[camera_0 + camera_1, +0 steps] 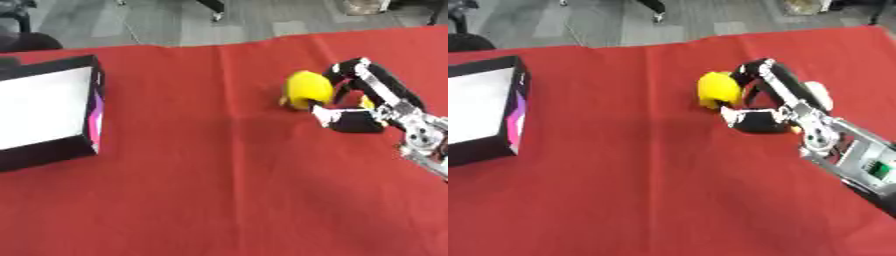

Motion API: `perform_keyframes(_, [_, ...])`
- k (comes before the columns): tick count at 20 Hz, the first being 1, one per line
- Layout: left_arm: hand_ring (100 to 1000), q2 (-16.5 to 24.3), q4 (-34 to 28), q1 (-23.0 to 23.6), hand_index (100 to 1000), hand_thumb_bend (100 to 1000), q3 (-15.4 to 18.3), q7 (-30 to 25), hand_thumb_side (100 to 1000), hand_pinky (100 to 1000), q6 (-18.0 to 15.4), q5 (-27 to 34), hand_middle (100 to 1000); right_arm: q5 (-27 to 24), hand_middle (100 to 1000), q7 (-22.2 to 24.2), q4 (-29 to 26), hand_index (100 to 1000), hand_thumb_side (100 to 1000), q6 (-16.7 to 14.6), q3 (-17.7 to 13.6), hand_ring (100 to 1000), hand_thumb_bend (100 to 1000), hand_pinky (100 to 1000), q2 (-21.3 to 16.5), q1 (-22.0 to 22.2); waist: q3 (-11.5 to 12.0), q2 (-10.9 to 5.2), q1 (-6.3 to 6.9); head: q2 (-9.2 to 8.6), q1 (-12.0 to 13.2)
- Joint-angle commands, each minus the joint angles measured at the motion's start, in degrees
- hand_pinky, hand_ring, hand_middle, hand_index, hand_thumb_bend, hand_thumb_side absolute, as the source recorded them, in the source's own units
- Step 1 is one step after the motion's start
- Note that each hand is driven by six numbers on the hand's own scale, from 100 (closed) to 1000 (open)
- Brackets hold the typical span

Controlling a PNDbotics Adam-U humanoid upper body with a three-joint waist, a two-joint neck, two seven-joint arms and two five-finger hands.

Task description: Pick up the objects with one hand, pass them to the other hand, and then place them into the box on the other side of the table.

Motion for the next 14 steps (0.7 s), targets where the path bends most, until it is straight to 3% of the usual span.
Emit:
perform_keyframes(1, [901, 5.3, -2.2, -3.6, 812, 100, -1.8, -2.8, 730, 821, 1.9, -0.5, 753, 1.2, 402, 1.2, -0.5, 530, 100, 0.9, 0.0, 624, 100, 482, 0.2, -1.9, 0.3, -1.94, 0.85, 0.33, -0.6])
perform_keyframes(6, [895, 7.2, -3.8, -10.2, 822, 100, -5.5, -7.2, 705, 819, 4.3, -3.0, 757, 2.6, 405, 2.3, -0.5, 533, 100, 3.3, 1.0, 626, 100, 497, 1.9, -4.7, 1.0, -2.36, 1.21, 0.33, -1.1])
perform_keyframes(14, [886, 4.1, -4.3, -20.2, 835, 100, -12.8, -14.2, 625, 813, 7.9, -8.8, 765, 2.8, 406, 3.1, -0.5, 535, 100, 7.2, 2.1, 631, 100, 494, 4.3, -8.9, 2.0, -3.15, 1.78, 0.33, -2.1])
